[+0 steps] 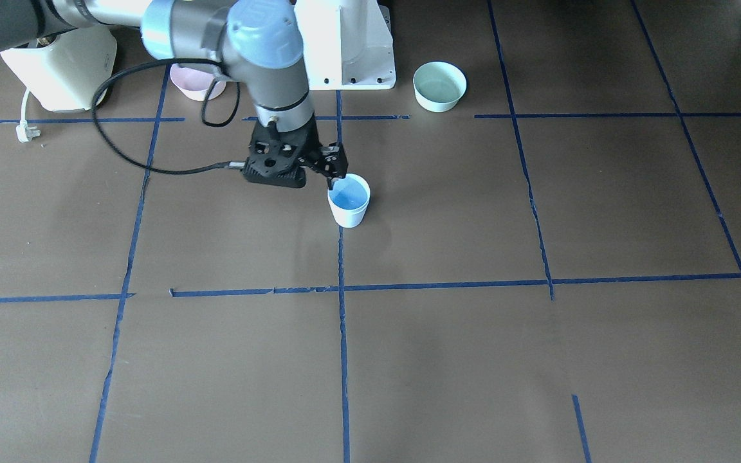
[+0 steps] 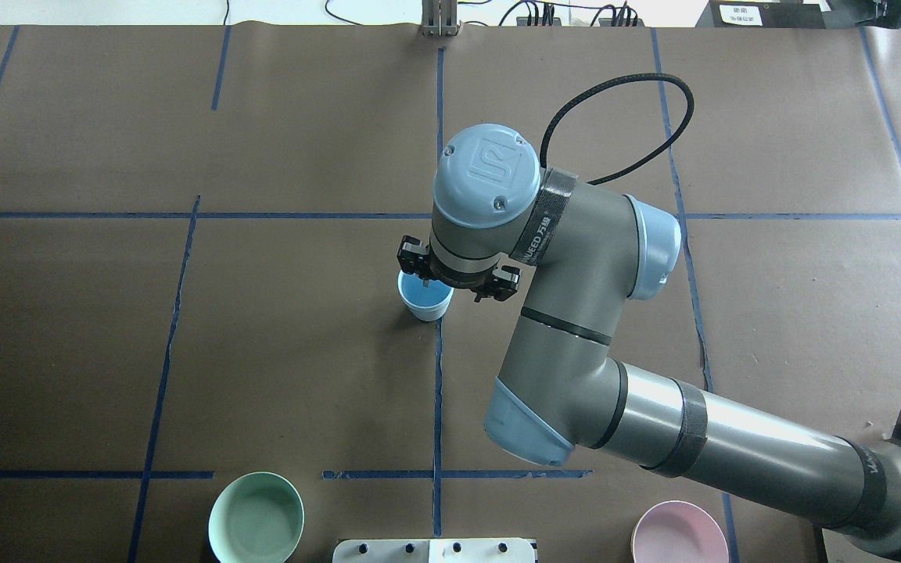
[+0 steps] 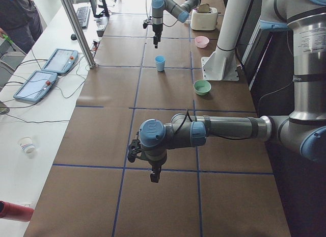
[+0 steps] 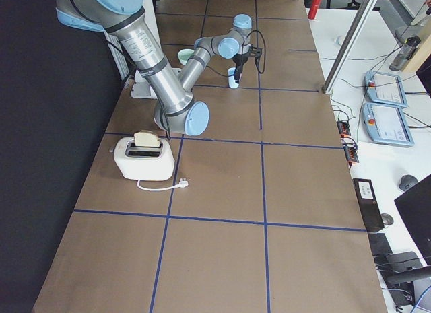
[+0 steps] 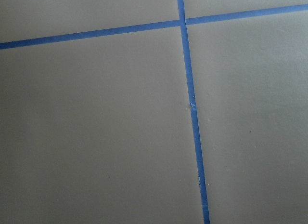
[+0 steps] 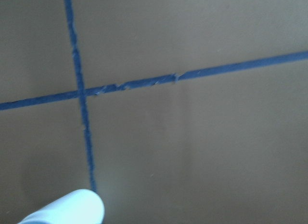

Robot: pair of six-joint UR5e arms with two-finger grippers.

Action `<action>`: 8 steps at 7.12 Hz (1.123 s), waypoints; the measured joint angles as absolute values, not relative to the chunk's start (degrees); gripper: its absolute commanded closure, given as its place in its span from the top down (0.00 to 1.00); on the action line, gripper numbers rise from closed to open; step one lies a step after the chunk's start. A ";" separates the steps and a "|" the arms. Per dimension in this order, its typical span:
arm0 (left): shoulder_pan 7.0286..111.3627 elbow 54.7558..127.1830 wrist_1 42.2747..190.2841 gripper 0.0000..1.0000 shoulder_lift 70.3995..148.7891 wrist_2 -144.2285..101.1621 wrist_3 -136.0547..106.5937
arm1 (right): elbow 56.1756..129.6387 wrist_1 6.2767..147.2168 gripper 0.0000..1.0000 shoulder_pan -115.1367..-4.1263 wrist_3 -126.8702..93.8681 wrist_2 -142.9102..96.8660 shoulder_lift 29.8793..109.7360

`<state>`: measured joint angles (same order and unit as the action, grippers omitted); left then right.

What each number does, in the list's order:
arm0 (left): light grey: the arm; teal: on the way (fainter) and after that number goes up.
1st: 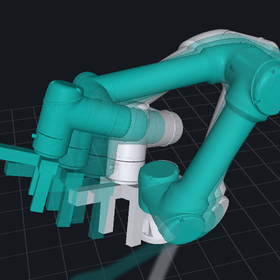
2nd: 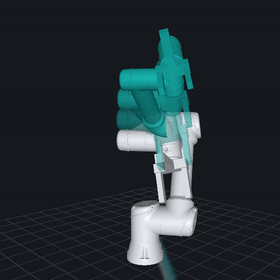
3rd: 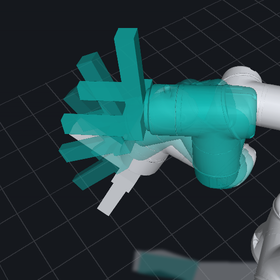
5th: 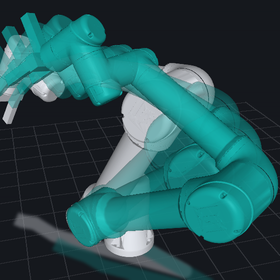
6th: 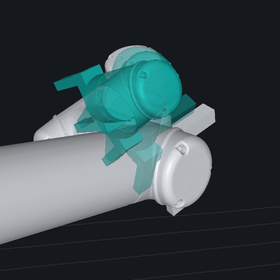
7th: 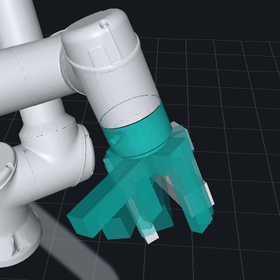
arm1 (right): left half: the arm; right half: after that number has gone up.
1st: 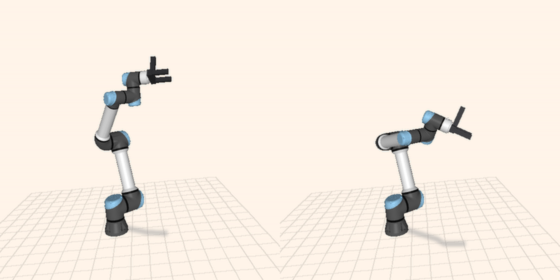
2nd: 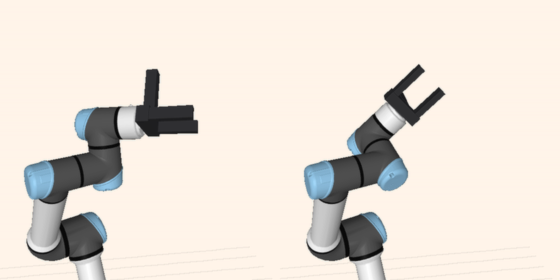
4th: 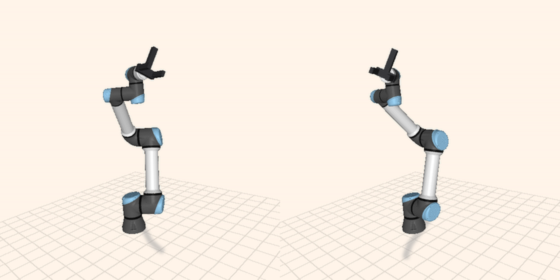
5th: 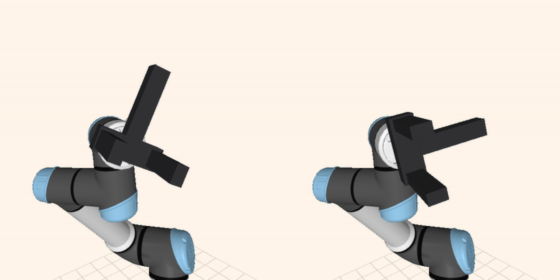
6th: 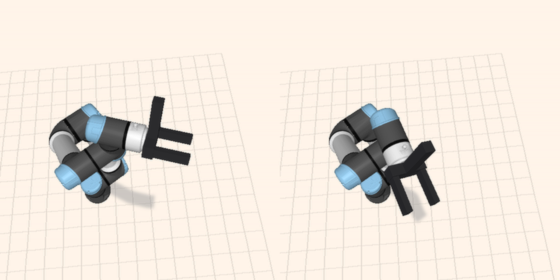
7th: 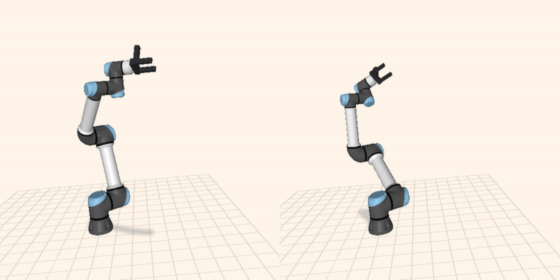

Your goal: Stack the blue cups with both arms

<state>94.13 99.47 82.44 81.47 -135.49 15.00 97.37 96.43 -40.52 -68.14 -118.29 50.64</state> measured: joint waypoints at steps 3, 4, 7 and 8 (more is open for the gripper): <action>94.13 98.91 82.42 1.00 81.60 -135.35 15.09 | 97.71 96.69 1.00 -58.12 -33.23 -128.21 64.74; 94.13 98.89 82.41 1.00 81.44 -135.36 15.24 | 97.72 96.74 1.00 -63.97 -20.79 -129.74 70.46; 94.09 98.61 82.22 1.00 81.11 -132.94 15.37 | 97.79 96.39 1.00 -79.04 7.66 -131.90 86.20; 94.11 98.68 82.26 1.00 81.09 -132.10 15.40 | 97.94 96.30 1.00 -82.60 11.34 -131.93 90.75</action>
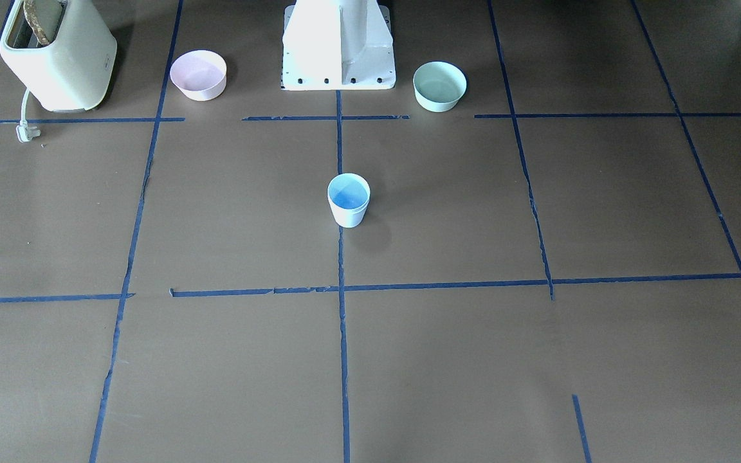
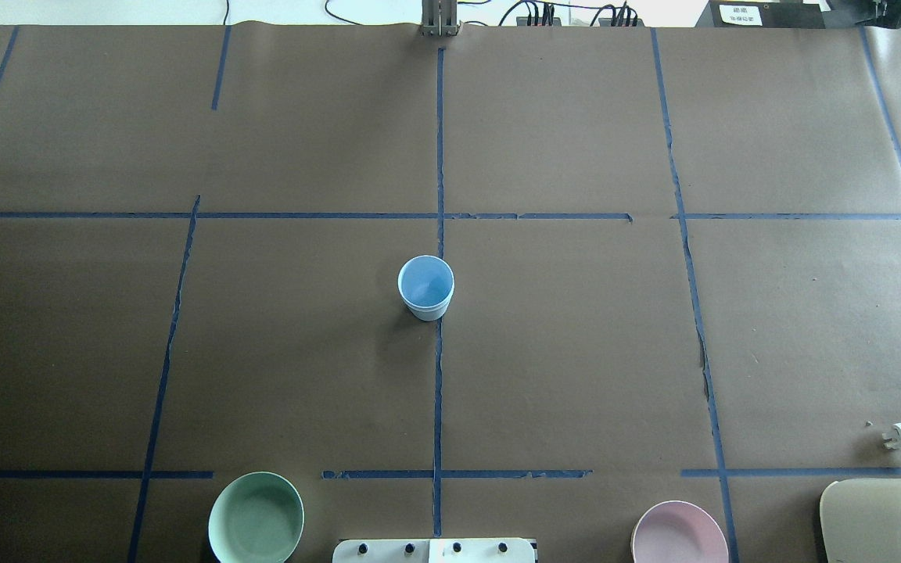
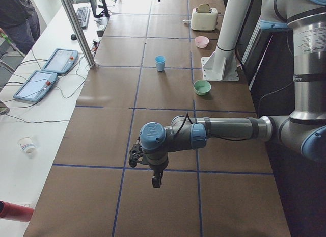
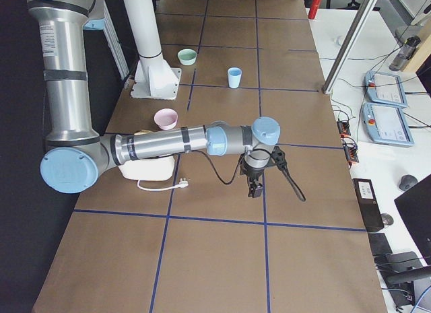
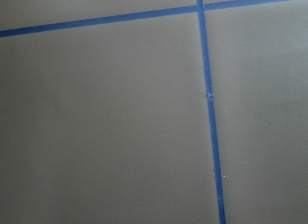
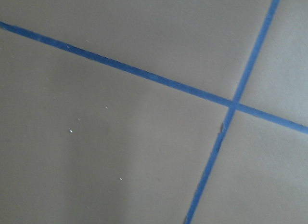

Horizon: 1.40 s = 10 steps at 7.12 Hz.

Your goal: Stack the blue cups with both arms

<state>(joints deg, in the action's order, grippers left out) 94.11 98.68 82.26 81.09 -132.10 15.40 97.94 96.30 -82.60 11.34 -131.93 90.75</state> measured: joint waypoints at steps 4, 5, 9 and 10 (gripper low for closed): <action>94.06 99.01 82.34 1.00 80.93 -131.66 15.46 | 99.32 96.23 1.00 -86.41 12.43 -131.66 97.79; 94.05 99.00 82.35 1.00 80.94 -131.68 15.47 | 99.40 96.24 1.00 -86.45 12.35 -131.71 97.93; 94.04 98.85 82.35 1.00 80.69 -131.75 15.47 | 99.57 96.24 1.00 -86.47 12.38 -132.16 98.08; 94.04 98.83 82.35 1.00 80.66 -131.75 15.47 | 99.58 96.24 1.00 -86.44 12.37 -132.18 98.08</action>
